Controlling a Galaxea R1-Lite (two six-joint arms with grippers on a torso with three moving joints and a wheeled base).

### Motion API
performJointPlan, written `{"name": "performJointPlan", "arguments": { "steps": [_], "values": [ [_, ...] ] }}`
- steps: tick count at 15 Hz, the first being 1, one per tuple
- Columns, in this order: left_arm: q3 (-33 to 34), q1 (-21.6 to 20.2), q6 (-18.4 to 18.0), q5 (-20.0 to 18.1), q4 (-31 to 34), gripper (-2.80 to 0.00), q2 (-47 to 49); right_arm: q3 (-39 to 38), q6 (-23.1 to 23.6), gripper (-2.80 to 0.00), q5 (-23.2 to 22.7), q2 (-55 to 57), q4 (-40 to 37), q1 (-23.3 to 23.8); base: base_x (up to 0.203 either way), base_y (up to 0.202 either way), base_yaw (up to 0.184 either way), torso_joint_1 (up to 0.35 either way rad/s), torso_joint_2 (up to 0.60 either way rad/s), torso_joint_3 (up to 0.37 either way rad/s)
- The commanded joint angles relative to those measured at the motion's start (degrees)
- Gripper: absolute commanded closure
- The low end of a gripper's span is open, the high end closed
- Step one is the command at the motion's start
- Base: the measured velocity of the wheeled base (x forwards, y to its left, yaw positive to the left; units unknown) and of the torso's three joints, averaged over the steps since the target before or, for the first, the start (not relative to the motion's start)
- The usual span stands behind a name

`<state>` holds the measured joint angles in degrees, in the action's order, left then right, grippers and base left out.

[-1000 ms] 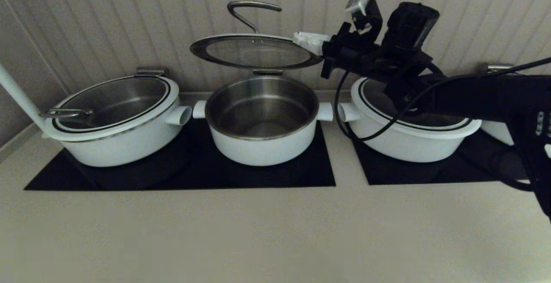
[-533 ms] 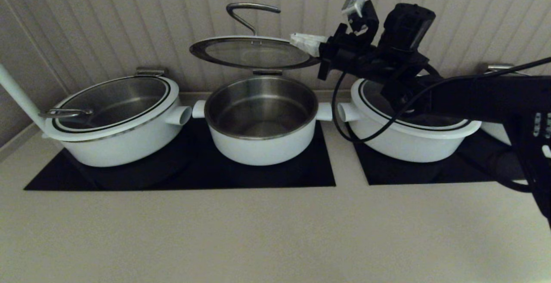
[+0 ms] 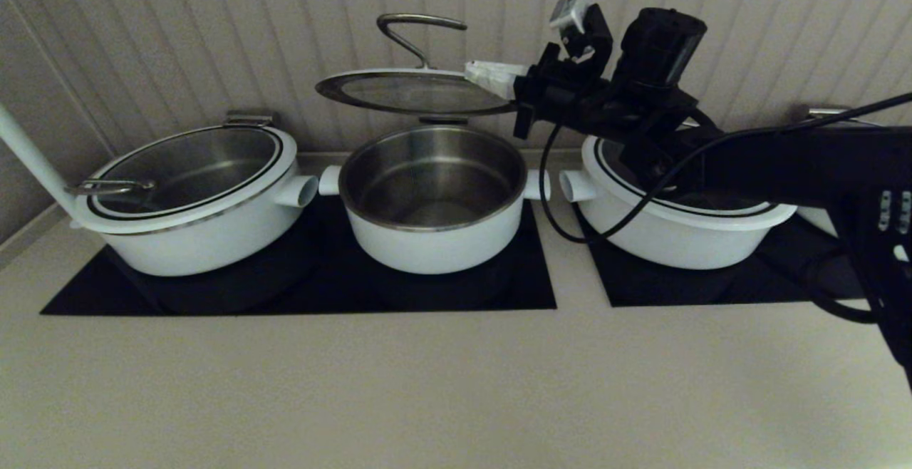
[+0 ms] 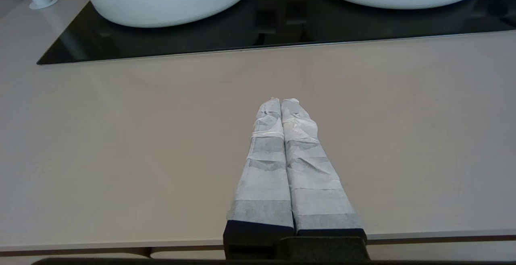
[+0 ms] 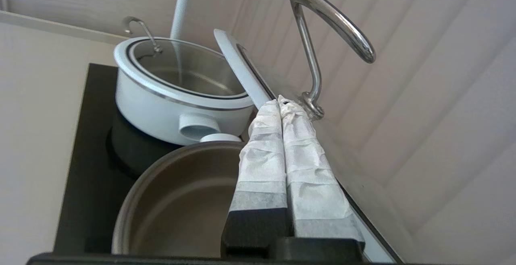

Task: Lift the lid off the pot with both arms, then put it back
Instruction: Close the pot lid

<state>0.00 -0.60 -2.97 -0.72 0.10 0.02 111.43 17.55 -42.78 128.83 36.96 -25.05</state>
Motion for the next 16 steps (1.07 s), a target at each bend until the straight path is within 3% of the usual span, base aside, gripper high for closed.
{"name": "performJointPlan", "arguments": {
  "steps": [1, 5, 12, 16],
  "values": [
    [0.0, 0.0, 0.0, 0.0, 0.0, 0.0, 0.0, 0.2, 0.1, 0.0, -0.1, -0.1, 1.4, 0.0, 0.0, 0.0, 0.0, 0.0, 0.0, 0.0],
    [0.0, 0.0, 0.0, 0.0, 0.0, 0.0, 0.0, 0.2, -1.2, 0.0, -0.6, -1.1, 2.8, 0.0, 0.0, 0.0, 0.0, 0.0, 0.0, 0.0],
    [0.0, 0.0, 0.0, 0.0, 0.0, 0.0, 0.0, 0.3, -12.7, 0.0, -0.6, -3.9, 5.3, -0.1, 0.0, 0.0, 0.0, 0.0, 0.0, 0.0],
    [0.0, 0.0, 0.0, 0.0, 0.0, 0.0, 0.0, 0.2, -13.4, 0.0, -0.3, -4.2, 5.3, 0.7, 0.0, 0.0, 0.0, 0.0, 0.0, 0.0]
  ]
}}
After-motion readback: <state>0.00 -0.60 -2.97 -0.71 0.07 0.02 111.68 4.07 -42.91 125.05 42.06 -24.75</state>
